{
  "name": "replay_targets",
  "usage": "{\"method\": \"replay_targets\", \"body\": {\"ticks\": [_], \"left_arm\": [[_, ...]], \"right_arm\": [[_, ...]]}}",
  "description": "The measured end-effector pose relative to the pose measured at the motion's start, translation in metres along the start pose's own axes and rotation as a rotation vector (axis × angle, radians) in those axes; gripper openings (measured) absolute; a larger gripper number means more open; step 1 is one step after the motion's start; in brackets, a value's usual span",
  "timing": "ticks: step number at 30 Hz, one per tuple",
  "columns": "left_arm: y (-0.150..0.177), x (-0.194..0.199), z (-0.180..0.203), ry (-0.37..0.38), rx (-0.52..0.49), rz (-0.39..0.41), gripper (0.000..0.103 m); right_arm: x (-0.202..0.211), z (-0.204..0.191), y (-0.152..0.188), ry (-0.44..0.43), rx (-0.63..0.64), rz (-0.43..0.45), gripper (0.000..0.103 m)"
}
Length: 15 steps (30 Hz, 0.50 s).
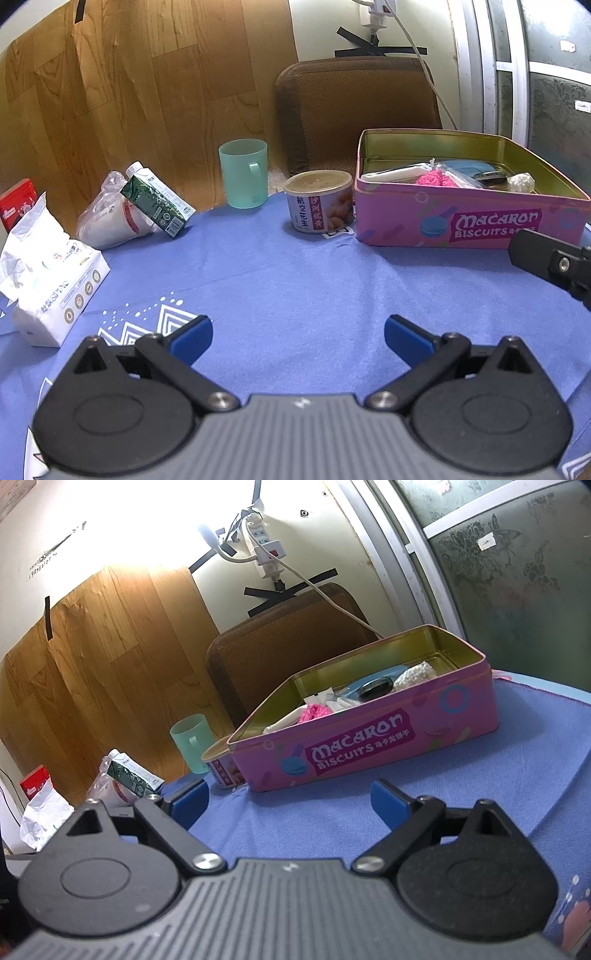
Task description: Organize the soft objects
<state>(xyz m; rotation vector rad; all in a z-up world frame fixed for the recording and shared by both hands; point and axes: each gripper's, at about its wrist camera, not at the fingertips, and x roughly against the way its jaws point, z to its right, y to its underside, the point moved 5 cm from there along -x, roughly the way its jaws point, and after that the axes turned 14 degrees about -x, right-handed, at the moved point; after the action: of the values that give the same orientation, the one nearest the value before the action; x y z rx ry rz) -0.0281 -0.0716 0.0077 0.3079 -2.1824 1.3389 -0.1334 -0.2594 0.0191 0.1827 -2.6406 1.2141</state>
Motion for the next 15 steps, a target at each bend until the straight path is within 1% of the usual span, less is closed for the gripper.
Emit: {"method": "replay_targets", "body": {"ticks": [15], "left_arm": [[-0.0006,-0.0012,0.002,0.008,-0.002,-0.004,0.103]], "right_arm": [[-0.0013,0.001,0.0018,0.004,-0.005,0.001,0.096]]}}
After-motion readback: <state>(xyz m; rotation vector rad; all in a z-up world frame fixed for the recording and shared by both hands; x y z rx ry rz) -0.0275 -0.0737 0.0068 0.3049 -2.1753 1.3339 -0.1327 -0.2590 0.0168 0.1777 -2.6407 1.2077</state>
